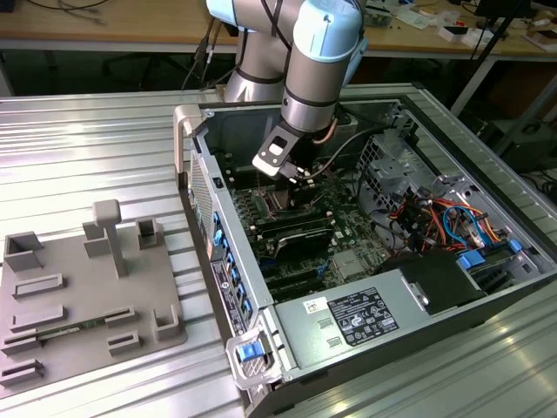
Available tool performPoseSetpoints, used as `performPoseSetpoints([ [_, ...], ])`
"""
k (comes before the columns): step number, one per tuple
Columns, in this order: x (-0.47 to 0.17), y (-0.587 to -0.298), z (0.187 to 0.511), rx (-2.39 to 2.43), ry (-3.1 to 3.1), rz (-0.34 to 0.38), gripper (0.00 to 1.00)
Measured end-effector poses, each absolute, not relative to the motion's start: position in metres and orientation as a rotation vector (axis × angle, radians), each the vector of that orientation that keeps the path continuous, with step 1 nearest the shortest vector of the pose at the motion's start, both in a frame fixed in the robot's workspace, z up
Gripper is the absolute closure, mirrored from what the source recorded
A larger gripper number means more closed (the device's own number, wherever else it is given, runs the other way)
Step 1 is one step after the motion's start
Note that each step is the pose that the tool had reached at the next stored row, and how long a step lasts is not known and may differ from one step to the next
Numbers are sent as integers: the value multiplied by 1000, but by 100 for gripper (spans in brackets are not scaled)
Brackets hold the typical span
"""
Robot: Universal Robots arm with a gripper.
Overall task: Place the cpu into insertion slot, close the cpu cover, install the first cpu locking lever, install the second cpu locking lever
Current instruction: 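Place the cpu into insertion slot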
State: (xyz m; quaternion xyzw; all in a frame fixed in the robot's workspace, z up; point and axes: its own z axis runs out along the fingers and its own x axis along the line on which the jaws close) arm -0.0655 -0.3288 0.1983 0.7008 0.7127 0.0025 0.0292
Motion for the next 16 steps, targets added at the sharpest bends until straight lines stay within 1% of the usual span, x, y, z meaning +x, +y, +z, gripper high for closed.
performPoseSetpoints([
  [1, -66, -329, 198, 2162, 2198, 7, 38],
  [16, -66, -328, 198, 2167, 2193, 6, 38],
])
